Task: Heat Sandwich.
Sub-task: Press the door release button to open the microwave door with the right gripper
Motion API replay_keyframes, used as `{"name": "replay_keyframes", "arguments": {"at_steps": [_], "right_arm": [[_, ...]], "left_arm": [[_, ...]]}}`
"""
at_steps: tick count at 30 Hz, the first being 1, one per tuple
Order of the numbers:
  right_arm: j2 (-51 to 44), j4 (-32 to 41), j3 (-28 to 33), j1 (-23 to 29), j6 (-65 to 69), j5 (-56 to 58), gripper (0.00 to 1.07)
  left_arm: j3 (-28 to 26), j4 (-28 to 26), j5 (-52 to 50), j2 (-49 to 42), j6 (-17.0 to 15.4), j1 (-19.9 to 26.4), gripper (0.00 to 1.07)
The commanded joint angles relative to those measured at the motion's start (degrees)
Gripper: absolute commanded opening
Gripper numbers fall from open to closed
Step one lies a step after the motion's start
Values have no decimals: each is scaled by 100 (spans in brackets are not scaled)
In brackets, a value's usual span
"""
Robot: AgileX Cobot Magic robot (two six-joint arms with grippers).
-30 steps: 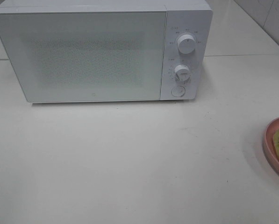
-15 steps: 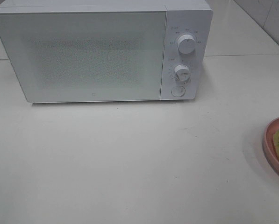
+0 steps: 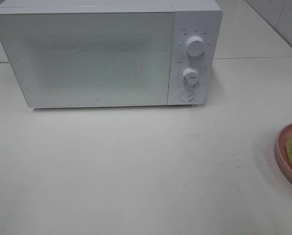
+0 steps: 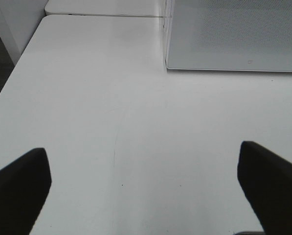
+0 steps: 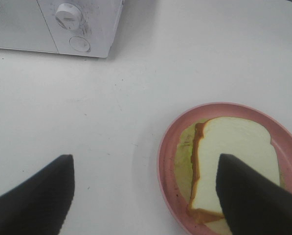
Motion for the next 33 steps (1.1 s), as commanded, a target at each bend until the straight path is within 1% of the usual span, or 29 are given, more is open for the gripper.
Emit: {"name": "replay_keyframes", "arguments": {"at_steps": [1,14,22,23,25,29,33], "right_arm": [[304,6,11,-6,0,-384,76],[1490,6,11,-6,6,-1530,76],[2384,6,11,-6,6,-2687,76],[2384,6,11,-6,6,-2687,76],[2722,6,11,-6,6,-3151,76],[3031,6,11,-6,6,-3547,76],[3718,6,11,-6,6,-4641,76]], "left_arm": [[17,-52,-17,-86,-29,-23,96],[17,-52,-17,-86,-29,-23,96],[17,-52,-17,-86,-29,-23,96],[17,-52,-17,-86,-29,-23,96],[17,-52,-17,-86,-29,-23,96],[17,-52,-17,-86,-29,-23,96],[17,-52,-17,-86,-29,-23,96]]}}
